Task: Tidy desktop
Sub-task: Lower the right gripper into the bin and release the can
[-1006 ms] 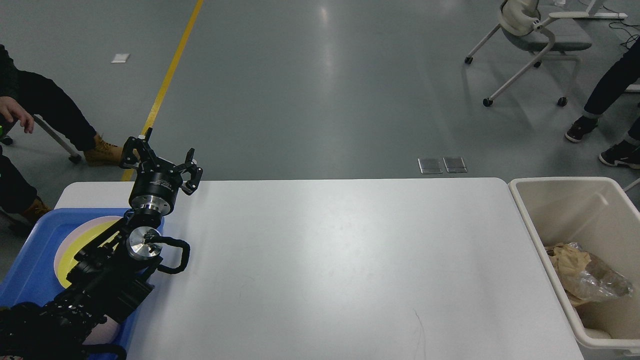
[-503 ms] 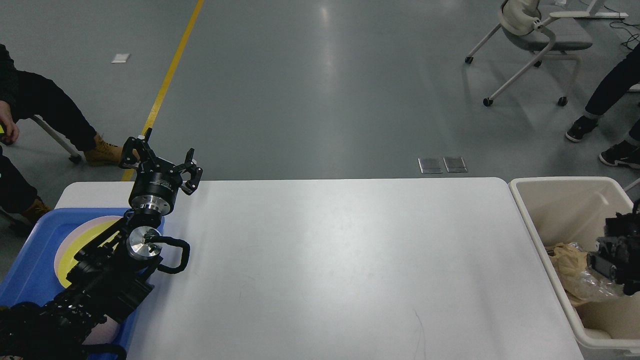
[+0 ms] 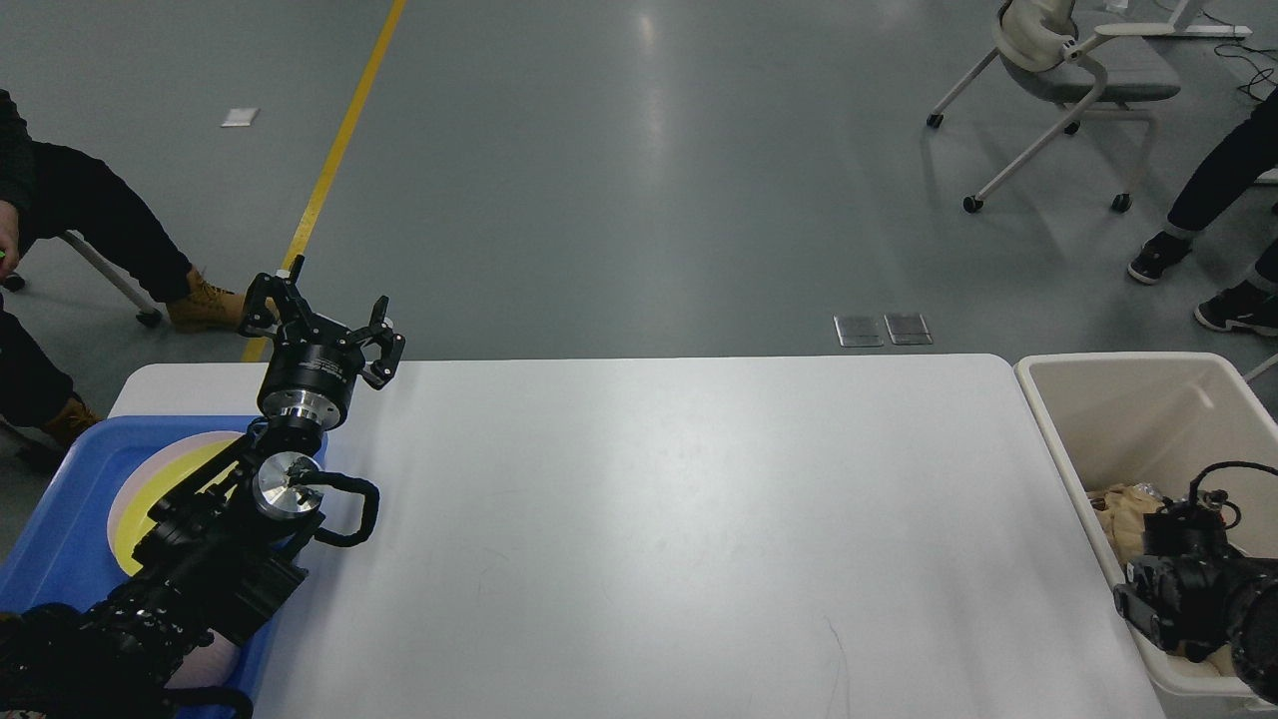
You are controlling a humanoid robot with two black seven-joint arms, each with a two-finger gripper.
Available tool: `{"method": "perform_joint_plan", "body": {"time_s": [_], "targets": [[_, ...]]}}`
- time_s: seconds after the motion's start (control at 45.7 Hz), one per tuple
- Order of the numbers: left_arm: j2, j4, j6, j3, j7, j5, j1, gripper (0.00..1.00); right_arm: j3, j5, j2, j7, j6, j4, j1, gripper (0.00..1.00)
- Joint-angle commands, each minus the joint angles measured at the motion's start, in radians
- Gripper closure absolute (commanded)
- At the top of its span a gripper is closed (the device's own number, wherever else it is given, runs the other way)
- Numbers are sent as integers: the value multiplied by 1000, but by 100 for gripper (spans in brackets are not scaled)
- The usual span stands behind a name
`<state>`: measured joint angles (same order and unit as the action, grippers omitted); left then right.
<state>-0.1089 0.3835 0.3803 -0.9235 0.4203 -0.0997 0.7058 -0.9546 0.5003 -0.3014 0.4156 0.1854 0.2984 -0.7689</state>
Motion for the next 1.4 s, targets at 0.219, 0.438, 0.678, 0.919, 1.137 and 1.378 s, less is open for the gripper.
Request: {"method": "perform_joint_plan", "body": {"time_s": [0.219,0.438,0.678,0.919,1.137,1.378], "targets": [[0,0,0,0,0,0,0,4,10,-2,2,-3,-6,-4,3,100],[0,0,0,0,0,0,0,4,14,-14,2,-4,-75,-4,2,25],[0,0,0,0,0,0,1,4,17,-17,-2,-4,-80,-4,3,7],[0,0,0,0,0,0,0,4,25,-17,-5,-4,-80,-4,3,6],[0,0,0,0,0,0,1,4,30,-17,-9,-4,-80,-2,-4,0],[0,0,0,0,0,0,0,4,163,-35,-114,-1,-47,41,-209,0]]}}
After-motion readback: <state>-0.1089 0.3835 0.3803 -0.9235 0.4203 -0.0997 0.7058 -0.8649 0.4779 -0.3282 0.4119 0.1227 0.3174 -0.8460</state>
